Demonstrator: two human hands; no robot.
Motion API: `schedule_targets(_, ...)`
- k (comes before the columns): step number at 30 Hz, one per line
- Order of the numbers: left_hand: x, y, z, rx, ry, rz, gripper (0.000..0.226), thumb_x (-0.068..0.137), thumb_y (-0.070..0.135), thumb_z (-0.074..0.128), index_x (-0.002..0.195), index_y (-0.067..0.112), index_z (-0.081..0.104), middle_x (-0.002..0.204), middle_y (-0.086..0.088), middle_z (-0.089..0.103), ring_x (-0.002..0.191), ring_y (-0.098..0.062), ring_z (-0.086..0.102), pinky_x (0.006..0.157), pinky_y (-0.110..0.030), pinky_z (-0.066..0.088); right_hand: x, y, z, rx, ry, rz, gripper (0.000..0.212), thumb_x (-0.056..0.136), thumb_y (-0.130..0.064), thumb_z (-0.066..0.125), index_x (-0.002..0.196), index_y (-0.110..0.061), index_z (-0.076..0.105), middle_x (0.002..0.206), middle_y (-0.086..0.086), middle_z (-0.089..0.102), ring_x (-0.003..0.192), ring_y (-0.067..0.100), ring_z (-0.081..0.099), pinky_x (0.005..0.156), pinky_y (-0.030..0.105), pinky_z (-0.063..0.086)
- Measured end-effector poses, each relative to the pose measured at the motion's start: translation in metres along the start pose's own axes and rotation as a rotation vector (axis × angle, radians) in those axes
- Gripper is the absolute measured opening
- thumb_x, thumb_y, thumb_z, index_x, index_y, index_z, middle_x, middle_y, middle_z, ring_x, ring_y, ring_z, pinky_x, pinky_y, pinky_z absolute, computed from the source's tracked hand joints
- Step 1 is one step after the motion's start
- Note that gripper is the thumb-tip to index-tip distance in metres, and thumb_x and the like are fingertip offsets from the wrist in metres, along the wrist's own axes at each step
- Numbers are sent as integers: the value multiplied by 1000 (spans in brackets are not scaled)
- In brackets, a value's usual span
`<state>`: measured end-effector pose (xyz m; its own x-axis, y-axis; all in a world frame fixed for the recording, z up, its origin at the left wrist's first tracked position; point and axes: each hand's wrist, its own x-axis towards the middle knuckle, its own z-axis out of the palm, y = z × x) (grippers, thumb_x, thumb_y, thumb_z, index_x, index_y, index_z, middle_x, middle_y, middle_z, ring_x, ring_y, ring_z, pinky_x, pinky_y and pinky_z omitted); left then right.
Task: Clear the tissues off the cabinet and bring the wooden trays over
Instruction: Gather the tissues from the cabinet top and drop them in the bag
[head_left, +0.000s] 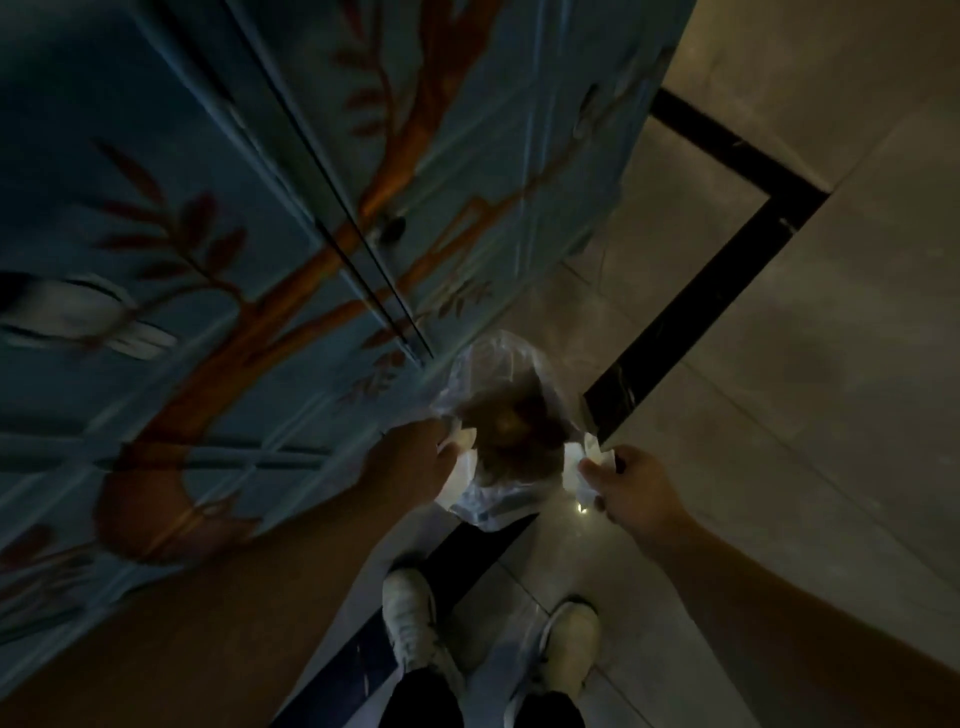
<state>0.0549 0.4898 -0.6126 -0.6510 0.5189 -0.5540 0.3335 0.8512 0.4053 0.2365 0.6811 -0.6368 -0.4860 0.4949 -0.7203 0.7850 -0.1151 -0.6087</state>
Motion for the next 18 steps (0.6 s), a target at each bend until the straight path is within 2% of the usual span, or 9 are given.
schedule_targets(3,37,-18,42,3,17,20,28,91,32,55,105,8,61,105,-18,69,97,-34,62,74,-34,43,49,25,30,29,-1,30,34,86,-32,68,108,-7,63,92,10,69,73,18,66,55,27,49)
schedule_targets(6,60,-28,69,-18,27,17,31,91,33,56,107,7,62,105,-19,69,98,-35,62,78,-39,47,79,32,51,8,3,30,35,86,-33,68,112,-10,62,99,12,68,88,28,67,73,43,57)
schedule_targets(7,68,-30,78,-27,21,12,32,91,34,56,107,7,62,105,-19,69,98,-34,62,79,-39,47,87,34,57,10,-8,25,32,86,-34,68,110,-12,62,98,11,68,88,26,67,70,41,56)
schedule_targets(9,80,-34,91,-39,2,-2,33,91,36,56,106,7,62,106,-19,68,98,-34,61,80,-39,46,100,36,67,20,-42,24,20,86,-34,68,97,-17,64,90,5,70,78,19,69,58,29,50)
schedule_targets(12,88,-33,102,-36,-26,-5,35,90,35,57,108,6,61,109,-20,67,103,-36,60,83,-39,45,105,37,70,33,-56,32,12,87,-27,68,85,-15,68,81,5,71,68,16,70,51,23,46)
schedule_targets(15,88,-30,101,-70,-31,4,35,90,32,58,113,4,59,114,-21,65,106,-38,58,87,-41,46,97,43,62,33,-44,7,18,88,-19,65,103,-8,63,91,9,69,71,19,67,50,21,50)
schedule_targets(18,81,-22,92,-52,-33,26,36,91,31,55,117,7,58,118,-20,64,108,-37,59,91,-46,47,85,49,50,-66,-81,-28,30,89,-21,64,117,-9,61,98,12,70,82,26,68,68,35,56)
